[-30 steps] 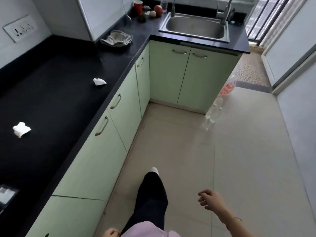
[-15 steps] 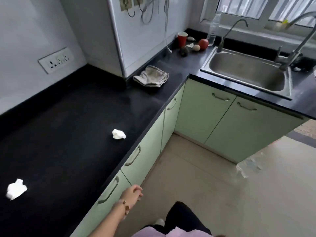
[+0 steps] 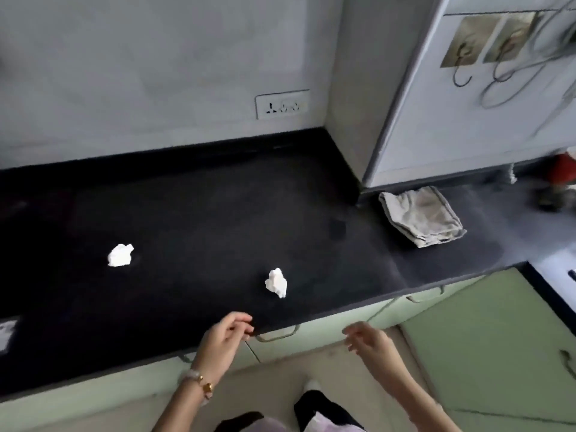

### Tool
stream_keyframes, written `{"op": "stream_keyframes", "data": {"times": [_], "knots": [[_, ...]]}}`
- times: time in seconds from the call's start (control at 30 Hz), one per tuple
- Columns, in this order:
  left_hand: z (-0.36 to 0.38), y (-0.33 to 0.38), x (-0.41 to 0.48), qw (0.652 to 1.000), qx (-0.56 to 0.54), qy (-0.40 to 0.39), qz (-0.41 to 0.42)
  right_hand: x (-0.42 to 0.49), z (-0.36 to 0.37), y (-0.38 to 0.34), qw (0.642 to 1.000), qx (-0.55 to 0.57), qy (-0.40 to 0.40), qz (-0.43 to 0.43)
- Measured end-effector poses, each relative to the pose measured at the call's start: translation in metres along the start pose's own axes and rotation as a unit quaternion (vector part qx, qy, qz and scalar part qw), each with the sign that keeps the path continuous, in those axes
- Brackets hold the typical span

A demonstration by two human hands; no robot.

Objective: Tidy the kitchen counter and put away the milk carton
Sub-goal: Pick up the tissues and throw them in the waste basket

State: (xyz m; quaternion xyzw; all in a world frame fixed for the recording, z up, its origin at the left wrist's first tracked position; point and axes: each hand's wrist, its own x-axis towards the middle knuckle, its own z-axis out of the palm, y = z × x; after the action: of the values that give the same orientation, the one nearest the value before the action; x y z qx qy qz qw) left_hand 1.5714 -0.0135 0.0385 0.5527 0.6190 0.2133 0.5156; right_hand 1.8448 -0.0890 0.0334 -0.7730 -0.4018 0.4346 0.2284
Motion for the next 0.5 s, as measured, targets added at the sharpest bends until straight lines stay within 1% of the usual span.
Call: {"op": "stream_keyframes", "data": {"times": [0.03, 0.1, 0.13, 0.17, 0.23, 0.3, 0.4, 0.5], "knots": [[-0.005, 0.003, -0.001, 0.998, 0.015, 0.054, 0.009, 0.012, -0.003, -0.018, 0.999, -0.016, -0.015, -0.039], [-0.017, 0.002, -0.003, 0.982, 0.105, 0.155, 0.038, 0.031, -0.001, -0.052, 0.993, -0.037, -0.035, -0.107], [-0.022, -0.001, -0.003, 0.968, 0.159, 0.19, 0.043, 0.039, 0.003, -0.067, 0.99, -0.04, -0.046, -0.131], [-0.025, -0.006, -0.004, 0.956, 0.203, 0.206, 0.037, 0.047, 0.008, -0.079, 0.986, -0.047, -0.055, -0.152], [-0.027, -0.016, -0.004, 0.944, 0.266, 0.193, -0.003, 0.062, 0.022, -0.099, 0.973, -0.09, -0.073, -0.199], [-0.025, -0.028, -0.004, 0.935, 0.308, 0.172, -0.025, 0.074, 0.036, -0.111, 0.955, -0.15, -0.083, -0.242], [-0.021, -0.041, -0.004, 0.92, 0.355, 0.165, -0.019, 0.084, 0.052, -0.119, 0.934, -0.2, -0.087, -0.281], [-0.022, -0.051, -0.002, 0.901, 0.399, 0.173, -0.008, 0.091, 0.06, -0.119, 0.924, -0.227, -0.102, -0.291]]}}
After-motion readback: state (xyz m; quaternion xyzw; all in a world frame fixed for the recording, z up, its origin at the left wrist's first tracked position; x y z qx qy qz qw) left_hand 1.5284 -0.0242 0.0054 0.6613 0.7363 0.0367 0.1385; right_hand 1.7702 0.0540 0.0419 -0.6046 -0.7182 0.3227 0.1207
